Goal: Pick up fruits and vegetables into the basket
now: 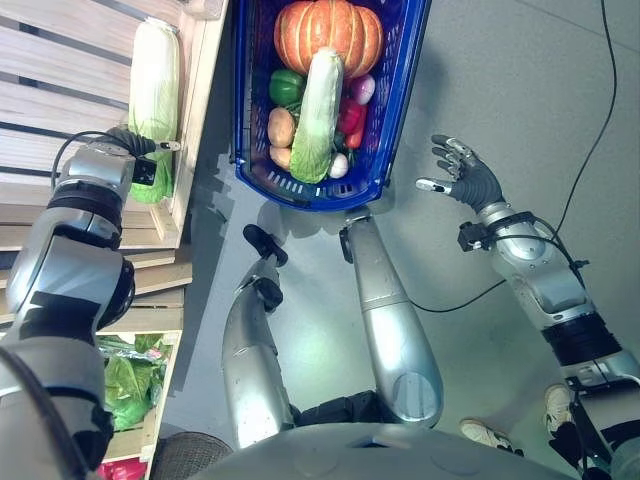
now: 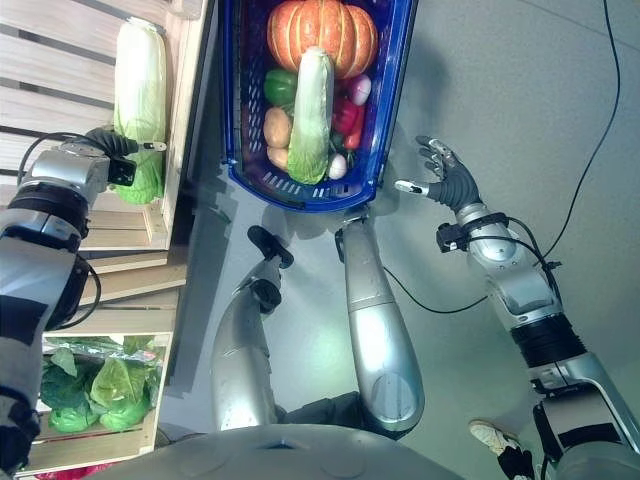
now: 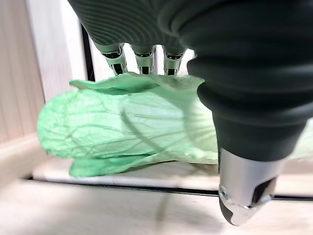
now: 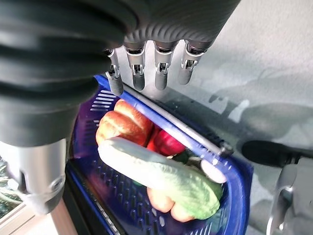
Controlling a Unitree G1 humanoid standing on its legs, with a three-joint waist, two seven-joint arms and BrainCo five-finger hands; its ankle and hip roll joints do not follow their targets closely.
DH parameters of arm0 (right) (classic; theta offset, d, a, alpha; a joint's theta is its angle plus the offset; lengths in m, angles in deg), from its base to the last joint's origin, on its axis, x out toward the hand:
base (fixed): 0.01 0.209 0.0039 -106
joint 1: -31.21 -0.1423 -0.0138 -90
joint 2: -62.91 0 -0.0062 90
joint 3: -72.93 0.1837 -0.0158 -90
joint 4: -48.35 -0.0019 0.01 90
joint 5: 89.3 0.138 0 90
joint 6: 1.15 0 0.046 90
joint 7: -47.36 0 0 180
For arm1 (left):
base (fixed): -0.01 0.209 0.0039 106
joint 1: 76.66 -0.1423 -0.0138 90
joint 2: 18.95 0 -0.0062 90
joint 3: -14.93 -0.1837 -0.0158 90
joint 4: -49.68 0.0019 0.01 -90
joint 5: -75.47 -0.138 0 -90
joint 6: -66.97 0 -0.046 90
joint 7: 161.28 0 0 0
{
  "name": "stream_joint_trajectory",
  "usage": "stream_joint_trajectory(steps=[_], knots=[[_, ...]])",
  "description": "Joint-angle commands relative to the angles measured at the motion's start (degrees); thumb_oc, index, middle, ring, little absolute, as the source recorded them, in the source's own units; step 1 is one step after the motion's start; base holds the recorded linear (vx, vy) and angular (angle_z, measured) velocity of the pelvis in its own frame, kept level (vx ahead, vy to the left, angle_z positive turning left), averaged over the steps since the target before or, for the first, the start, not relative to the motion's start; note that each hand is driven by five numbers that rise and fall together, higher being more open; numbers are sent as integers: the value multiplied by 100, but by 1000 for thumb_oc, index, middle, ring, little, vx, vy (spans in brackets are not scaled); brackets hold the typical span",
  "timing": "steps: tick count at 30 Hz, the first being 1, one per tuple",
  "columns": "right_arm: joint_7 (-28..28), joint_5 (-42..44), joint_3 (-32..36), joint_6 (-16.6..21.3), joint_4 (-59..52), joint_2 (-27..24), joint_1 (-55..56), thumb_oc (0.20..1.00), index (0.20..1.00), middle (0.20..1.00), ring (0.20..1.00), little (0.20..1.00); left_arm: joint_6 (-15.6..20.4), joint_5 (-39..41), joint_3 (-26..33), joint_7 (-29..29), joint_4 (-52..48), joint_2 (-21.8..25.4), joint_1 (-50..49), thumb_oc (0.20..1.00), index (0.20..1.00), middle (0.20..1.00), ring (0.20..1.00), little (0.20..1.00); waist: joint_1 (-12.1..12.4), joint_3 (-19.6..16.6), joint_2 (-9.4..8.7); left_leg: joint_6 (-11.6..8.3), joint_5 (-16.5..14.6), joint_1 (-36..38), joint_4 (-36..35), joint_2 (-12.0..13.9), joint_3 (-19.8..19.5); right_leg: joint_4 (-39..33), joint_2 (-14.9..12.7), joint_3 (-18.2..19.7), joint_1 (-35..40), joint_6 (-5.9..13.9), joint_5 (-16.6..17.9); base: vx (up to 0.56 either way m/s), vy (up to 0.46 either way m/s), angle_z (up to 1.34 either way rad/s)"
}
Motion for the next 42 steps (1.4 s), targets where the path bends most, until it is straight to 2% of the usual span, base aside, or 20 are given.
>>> stream_joint_trajectory(steps=[1,2,3,10,15,17,23,25,31,39,40,42], knots=[[13,6,-69,132,-335,323,191,1000,1000,1000,1000,1000,204,1350,397,-789,-367,-1359,-901,680,680,680,680,680,-132,-134,-376,53,-338,-373,617,-25,82,60,140,4,61,149,-316,-7,-21,7],[31,12,-52,129,-358,327,218,1000,1000,1000,1000,1000,268,1379,409,-722,-453,-1369,-956,395,395,395,395,395,-119,-134,-378,63,-340,-362,617,-31,70,61,139,-6,82,147,-320,-7,-23,6],[32,19,-33,144,-378,334,246,1000,1000,1000,1000,1000,320,1409,441,-622,-535,-1386,-1001,200,200,200,200,200,-112,-134,-386,76,-346,-344,621,-33,62,63,139,-13,104,142,-321,-7,-13,5],[29,-8,85,373,-510,263,459,1000,1000,1000,1000,1000,734,1116,637,248,-997,-1308,-1303,200,200,200,200,200,-39,-134,-376,116,-344,-142,581,-66,28,30,110,-52,341,119,-355,-4,8,2],[-162,20,193,781,-779,183,579,1000,1000,1000,1000,1000,1084,662,870,971,-1325,-1177,-1586,200,200,200,200,200,34,-134,-309,108,-328,155,499,-106,20,-65,0,-105,662,112,-376,-12,54,6],[-328,42,239,929,-977,177,576,1000,1000,1000,1000,1000,1271,402,947,1208,-1453,-1123,-1732,200,200,200,200,200,78,-134,-282,96,-316,305,430,-134,24,-139,-67,-158,827,119,-374,-24,53,6],[-609,214,276,1044,-1495,134,408,1000,1000,1000,1000,1000,1926,-224,1038,1669,-2011,-960,-2227,200,200,200,200,200,284,-134,-183,63,-281,761,256,-208,-37,-339,-254,-298,1326,155,-366,-28,37,6],[-552,152,195,902,-1646,151,104,1000,1000,1000,1000,1000,2126,-391,1034,1682,-2304,-987,-2492,200,200,200,200,200,451,-134,-121,66,-292,982,210,-263,-99,-404,-352,-412,1593,164,-379,-29,13,15],[-433,423,4,501,-1749,229,-542,1000,1000,1000,1000,1000,2185,-639,971,1572,-2478,-1028,-2647,200,200,200,200,200,689,-134,-74,85,-297,1333,139,-312,-205,-467,-460,-591,2025,171,-407,0,1,16],[-176,741,-227,-75,-1809,433,-1122,1000,1000,1000,1000,1000,2307,-725,947,1508,-2599,-932,-2611,200,200,200,200,200,915,-134,-136,146,-320,1687,109,-321,-309,-524,-506,-739,2486,166,-401,5,-23,15],[-155,872,-254,-102,-1777,499,-1184,1000,1000,1000,1000,1000,2383,-745,960,1491,-2633,-900,-2623,200,200,200,200,200,957,-134,-150,215,-169,1667,49,-308,-265,-610,-501,-788,2487,122,-224,-56,-54,16],[-145,1017,-279,-142,-1769,559,-1219,1000,1000,1000,1000,1000,2445,-749,944,1485,-2712,-877,-2650,200,200,200,200,200,1001,-134,-169,230,-182,1722,51,-307,-285,-618,-512,-813,2561,123,-220,-23,-52,7]])
